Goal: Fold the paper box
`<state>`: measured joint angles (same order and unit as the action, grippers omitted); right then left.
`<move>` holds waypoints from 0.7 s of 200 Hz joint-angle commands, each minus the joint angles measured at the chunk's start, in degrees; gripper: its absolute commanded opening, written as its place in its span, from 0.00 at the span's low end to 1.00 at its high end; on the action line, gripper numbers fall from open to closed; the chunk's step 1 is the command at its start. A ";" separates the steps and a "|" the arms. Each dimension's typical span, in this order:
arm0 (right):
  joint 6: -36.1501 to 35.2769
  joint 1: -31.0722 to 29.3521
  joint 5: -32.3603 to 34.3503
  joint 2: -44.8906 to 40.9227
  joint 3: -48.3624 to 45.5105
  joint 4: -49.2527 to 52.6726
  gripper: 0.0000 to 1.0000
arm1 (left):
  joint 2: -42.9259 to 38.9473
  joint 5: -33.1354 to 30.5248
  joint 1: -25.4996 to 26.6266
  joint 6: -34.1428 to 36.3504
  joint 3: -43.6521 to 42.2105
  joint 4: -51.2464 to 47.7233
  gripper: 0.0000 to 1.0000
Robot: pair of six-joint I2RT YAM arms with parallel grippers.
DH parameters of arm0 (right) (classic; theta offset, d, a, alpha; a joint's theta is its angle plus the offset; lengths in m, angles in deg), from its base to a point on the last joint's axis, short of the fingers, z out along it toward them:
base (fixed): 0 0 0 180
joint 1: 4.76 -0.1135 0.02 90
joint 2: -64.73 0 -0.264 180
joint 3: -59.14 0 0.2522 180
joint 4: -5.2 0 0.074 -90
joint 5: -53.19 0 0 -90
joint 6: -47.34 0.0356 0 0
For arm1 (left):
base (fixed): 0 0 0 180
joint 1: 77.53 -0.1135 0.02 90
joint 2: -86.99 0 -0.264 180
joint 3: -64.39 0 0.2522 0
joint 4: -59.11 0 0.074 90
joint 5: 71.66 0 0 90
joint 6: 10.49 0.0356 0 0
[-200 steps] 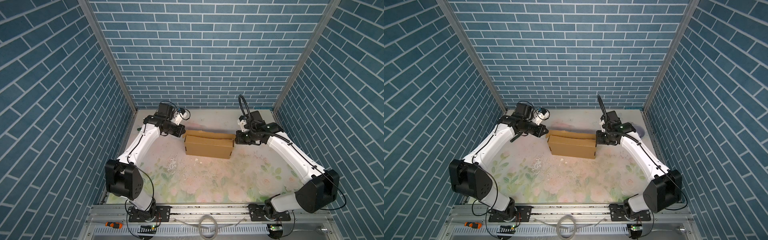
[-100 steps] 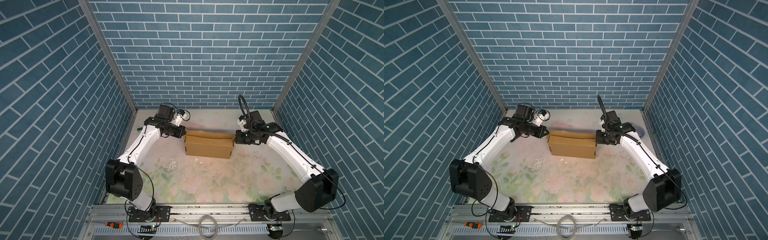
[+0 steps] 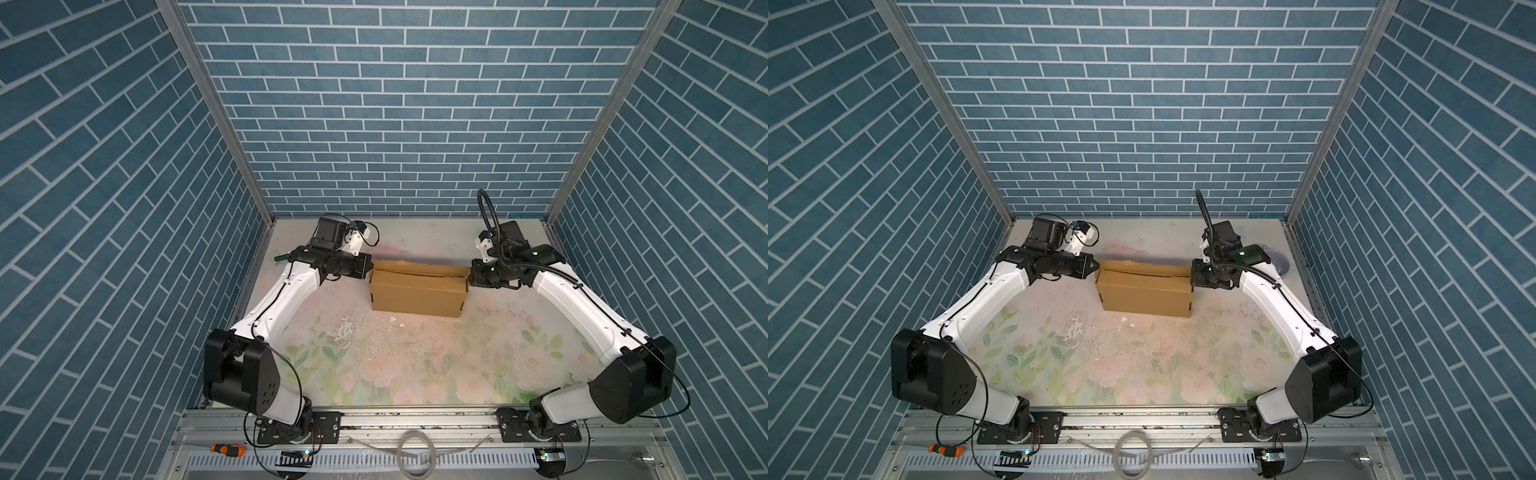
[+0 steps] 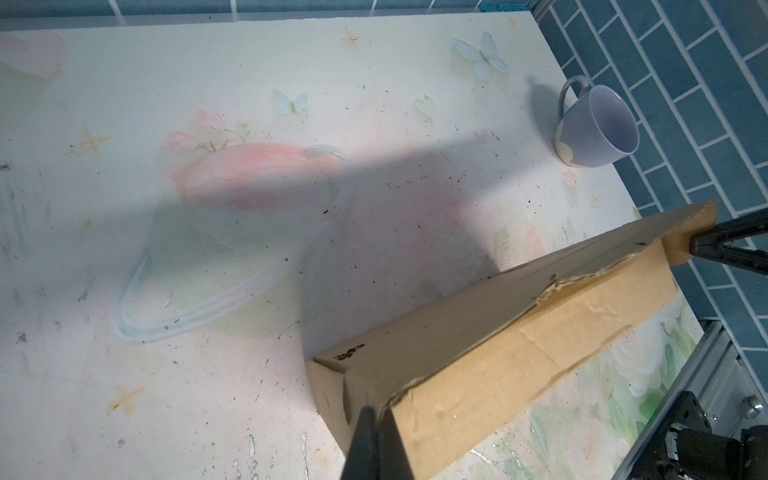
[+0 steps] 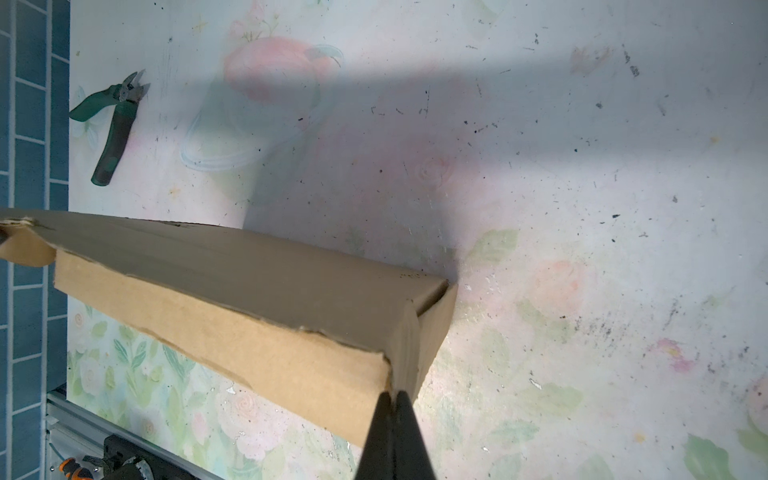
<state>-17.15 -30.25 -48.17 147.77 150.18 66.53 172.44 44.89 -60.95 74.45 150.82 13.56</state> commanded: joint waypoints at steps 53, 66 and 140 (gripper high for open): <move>5.47 -0.34 -3.32 0.02 1.57 0.66 0.00 | -2.54 0.26 1.97 -3.53 -9.55 4.39 0.00; 6.32 -0.35 -3.58 -0.08 1.44 0.64 0.00 | -2.81 0.48 1.97 -3.81 -10.26 5.06 0.00; 8.98 -0.43 -2.64 -0.50 1.20 0.32 0.00 | -3.36 1.44 1.99 -4.72 -12.52 7.22 0.00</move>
<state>-10.22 -30.25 -49.02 147.77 150.18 66.16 167.81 43.97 -60.51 70.38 141.37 25.69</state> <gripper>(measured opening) 0.053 0.044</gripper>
